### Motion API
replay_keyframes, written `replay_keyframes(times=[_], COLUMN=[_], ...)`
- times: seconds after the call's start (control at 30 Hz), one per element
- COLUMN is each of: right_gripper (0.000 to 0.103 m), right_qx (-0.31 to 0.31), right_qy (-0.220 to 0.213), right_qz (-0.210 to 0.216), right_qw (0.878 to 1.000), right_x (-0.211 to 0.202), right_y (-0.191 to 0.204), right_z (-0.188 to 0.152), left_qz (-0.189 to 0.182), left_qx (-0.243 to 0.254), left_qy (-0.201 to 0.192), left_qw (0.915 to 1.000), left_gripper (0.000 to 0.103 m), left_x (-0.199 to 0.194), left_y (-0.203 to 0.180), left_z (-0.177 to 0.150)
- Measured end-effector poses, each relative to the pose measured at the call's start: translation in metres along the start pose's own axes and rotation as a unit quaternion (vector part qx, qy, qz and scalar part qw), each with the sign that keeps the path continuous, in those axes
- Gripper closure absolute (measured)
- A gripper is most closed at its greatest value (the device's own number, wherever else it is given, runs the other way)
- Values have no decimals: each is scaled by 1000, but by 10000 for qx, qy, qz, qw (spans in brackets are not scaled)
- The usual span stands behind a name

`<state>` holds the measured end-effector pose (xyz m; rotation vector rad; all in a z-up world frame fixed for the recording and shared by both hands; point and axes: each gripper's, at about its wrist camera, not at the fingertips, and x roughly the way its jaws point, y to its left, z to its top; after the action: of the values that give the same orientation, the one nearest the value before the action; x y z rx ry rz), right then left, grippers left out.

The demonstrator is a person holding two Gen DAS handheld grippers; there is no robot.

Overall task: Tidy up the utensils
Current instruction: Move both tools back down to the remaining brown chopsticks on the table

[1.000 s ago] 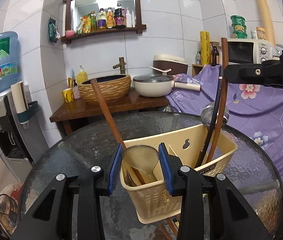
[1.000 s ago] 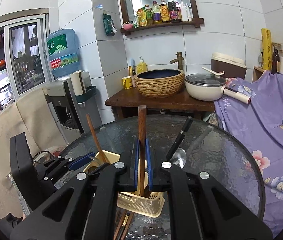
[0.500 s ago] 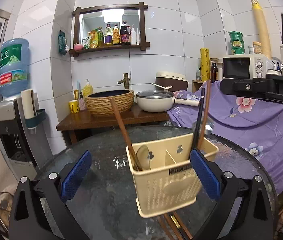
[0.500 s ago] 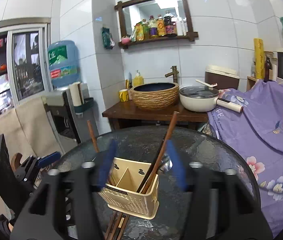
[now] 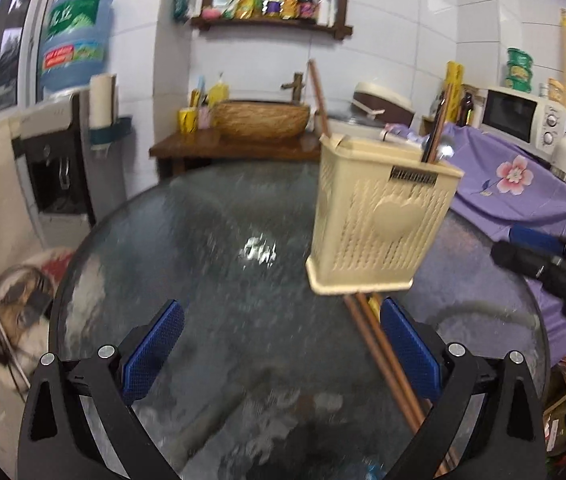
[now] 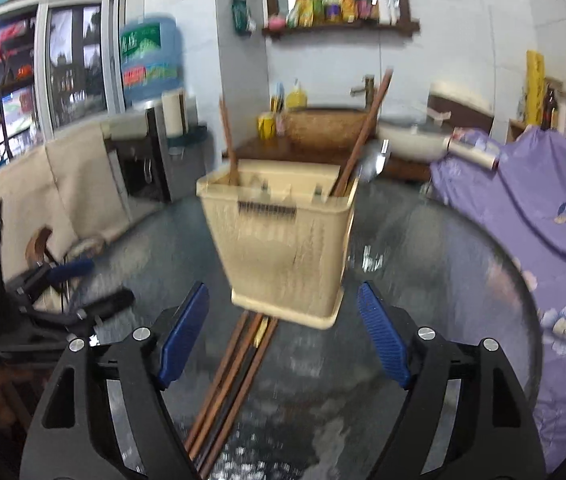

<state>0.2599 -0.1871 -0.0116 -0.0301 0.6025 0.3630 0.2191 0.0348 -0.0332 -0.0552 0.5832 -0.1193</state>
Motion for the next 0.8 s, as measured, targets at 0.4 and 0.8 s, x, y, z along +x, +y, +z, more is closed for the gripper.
replay_keyframes(times=[0.4,0.8], right_gripper=[29,37], right_qx=[-19,60], right_qy=[1258,1529], right_qz=[-226,-337], right_qw=[9918,9876], right_x=[62,75], right_y=[17,7], right_z=[-51,-53], left_qz=[89,72], left_qx=[-6,33], left_qy=[451,603], left_qw=[9989,9981], left_gripper=[7,7], left_x=[8,15], left_y=[3,1], left_z=[-28,-32])
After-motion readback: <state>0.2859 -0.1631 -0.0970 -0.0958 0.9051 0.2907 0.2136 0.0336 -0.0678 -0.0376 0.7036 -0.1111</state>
